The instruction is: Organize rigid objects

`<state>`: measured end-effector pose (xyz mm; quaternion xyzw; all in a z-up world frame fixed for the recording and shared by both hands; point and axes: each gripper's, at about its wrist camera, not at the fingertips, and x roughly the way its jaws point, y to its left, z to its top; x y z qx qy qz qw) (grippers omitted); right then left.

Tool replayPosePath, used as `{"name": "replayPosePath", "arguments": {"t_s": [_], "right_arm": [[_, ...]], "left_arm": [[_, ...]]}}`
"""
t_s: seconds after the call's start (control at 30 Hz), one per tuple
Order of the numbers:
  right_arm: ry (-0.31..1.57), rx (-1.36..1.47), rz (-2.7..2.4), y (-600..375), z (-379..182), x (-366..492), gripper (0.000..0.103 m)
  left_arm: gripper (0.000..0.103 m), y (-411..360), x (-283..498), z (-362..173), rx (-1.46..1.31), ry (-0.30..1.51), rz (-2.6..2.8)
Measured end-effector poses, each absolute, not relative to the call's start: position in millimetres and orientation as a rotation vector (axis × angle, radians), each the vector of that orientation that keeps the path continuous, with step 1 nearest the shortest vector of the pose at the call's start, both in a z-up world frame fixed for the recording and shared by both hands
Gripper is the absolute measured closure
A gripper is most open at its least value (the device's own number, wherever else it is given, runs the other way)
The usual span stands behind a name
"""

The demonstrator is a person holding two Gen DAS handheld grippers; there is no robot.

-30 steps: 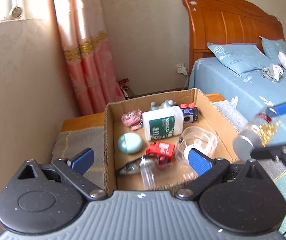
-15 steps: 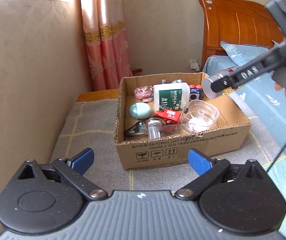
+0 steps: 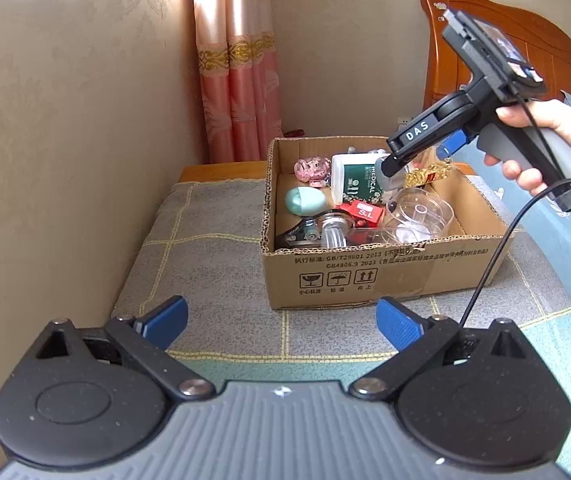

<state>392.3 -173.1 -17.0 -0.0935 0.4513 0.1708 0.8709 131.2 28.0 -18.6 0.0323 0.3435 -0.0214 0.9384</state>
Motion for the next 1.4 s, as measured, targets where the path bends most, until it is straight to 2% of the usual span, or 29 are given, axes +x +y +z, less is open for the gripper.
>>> {"name": "replayPosePath", "arguments": {"t_s": [0.23, 0.3, 0.8, 1.17, 1.4], "right_arm": [[0.943, -0.178, 0.349, -165, -20, 399, 0.007], [0.935, -0.187, 0.349, -163, -19, 397, 0.000], [0.917, -0.189, 0.354, -166, -4, 361, 0.000], [0.898, -0.125, 0.183, -200, 6, 261, 0.000], [0.851, -0.036, 0.042, -207, -14, 190, 0.000]], "left_arm": [[0.003, 27, 125, -16, 0.063, 0.692, -0.051], [0.003, 27, 125, -15, 0.063, 0.688, -0.053], [0.001, 31, 129, -13, 0.042, 0.671, -0.040], [0.001, 33, 134, -10, 0.030, 0.620, 0.003], [0.001, 25, 137, -16, 0.056, 0.691, 0.005]]}}
